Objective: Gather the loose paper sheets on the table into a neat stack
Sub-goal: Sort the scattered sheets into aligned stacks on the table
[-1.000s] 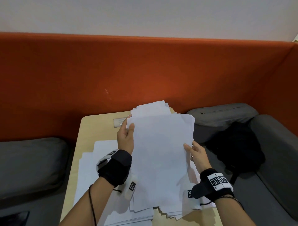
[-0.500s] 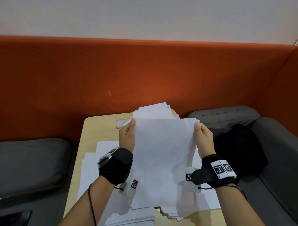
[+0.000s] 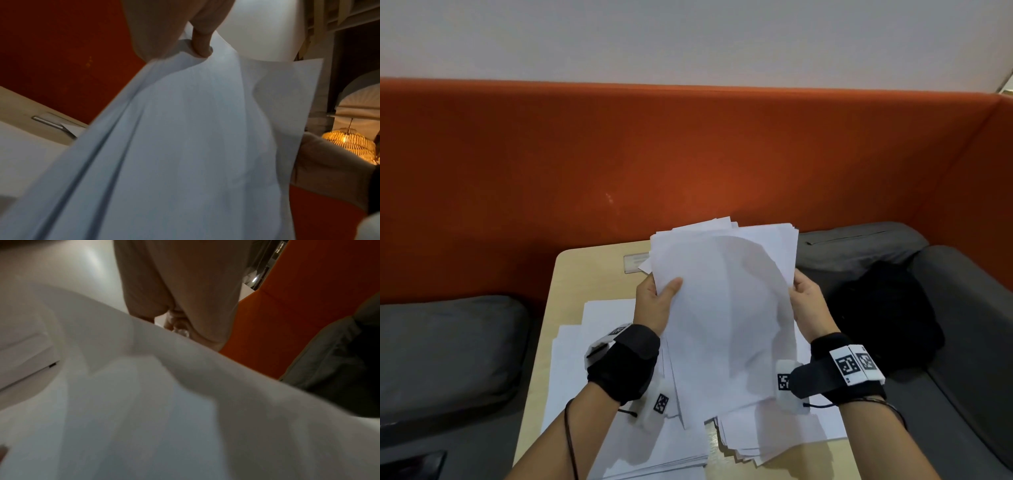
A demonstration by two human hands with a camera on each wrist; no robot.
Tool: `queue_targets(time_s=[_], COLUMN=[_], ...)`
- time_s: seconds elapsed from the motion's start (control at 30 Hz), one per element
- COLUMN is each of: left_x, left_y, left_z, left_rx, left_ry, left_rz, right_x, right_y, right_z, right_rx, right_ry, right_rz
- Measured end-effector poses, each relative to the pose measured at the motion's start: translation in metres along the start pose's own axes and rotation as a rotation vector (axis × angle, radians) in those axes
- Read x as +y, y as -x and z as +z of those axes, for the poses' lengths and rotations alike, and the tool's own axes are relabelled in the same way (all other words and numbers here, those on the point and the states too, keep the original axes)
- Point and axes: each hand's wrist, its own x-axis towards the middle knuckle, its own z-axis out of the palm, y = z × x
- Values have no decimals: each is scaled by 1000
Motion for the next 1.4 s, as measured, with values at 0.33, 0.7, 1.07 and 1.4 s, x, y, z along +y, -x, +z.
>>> queue_targets(time_s=[0.33, 0.7, 1.07, 1.4], left_x=[4, -15, -9, -9], left_y=[-4, 3, 1, -13], left_z=[-3, -9, -4, -11], left_rx=[100, -186, -91, 16], left_ry=[62, 79, 44, 209], left_rz=[-28, -255, -149, -276], right_x=[23, 40, 42, 47], right_y=[8, 4, 6, 3], right_z=[5, -1, -2, -3], right_rx=[49, 163, 83, 17], right_ry=[-58, -21, -100, -34], right_rz=[108, 56, 144, 148])
